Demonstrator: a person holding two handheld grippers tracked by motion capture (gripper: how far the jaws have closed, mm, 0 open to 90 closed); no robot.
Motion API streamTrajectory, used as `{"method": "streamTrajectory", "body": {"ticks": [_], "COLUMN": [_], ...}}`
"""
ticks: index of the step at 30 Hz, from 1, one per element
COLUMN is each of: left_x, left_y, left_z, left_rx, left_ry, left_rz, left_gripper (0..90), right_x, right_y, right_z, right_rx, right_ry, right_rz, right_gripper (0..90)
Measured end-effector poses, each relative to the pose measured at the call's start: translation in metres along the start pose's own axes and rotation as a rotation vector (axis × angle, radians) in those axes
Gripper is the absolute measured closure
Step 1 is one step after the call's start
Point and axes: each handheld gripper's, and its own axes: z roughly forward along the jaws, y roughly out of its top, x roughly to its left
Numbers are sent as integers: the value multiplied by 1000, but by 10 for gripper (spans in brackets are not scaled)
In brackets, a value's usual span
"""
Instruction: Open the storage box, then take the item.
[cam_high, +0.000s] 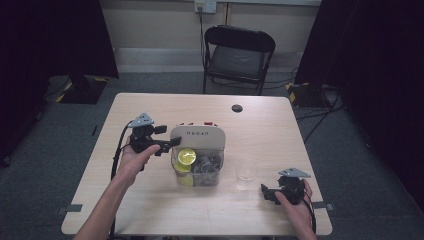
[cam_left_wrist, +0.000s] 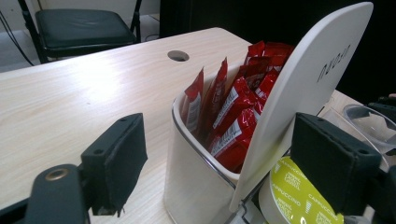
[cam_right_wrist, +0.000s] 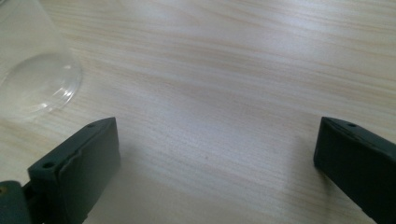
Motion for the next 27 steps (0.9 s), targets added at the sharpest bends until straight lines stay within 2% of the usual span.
{"method": "streamTrajectory", "body": {"ticks": [2, 4, 5, 7, 10, 14, 18, 27], "left_x": [0, -1, -1, -1, -1, -2, -1, -3], "left_y": [0, 0, 0, 0, 0, 0, -1, 0], "left_z": [1, 1, 1, 1, 1, 0, 0, 0], "left_rx": [10, 10, 9, 12, 10, 13, 18, 26], "left_ry": [2, 4, 6, 6, 10, 13, 11, 24], "left_rz": [2, 12, 10, 3, 1, 1, -6, -7], "left_gripper": [174, 174, 174, 173, 171, 168, 164, 166], "right_x": [0, 0, 0, 0, 2, 5, 6, 9], "right_y": [0, 1, 2, 3, 4, 9, 14, 29], "right_z": [-2, -4, -5, -6, -10, -18, -24, -45], "right_rx": [1, 0, -10, 5, 9, -20, -32, -112], "right_ry": [9, 7, 26, 68, 83, 90, 147, 175], "right_rz": [-6, 1, 6, 9, -6, -20, -28, -19], "right_gripper": [41, 139, 182, 142, 168, 180, 189, 246]}}
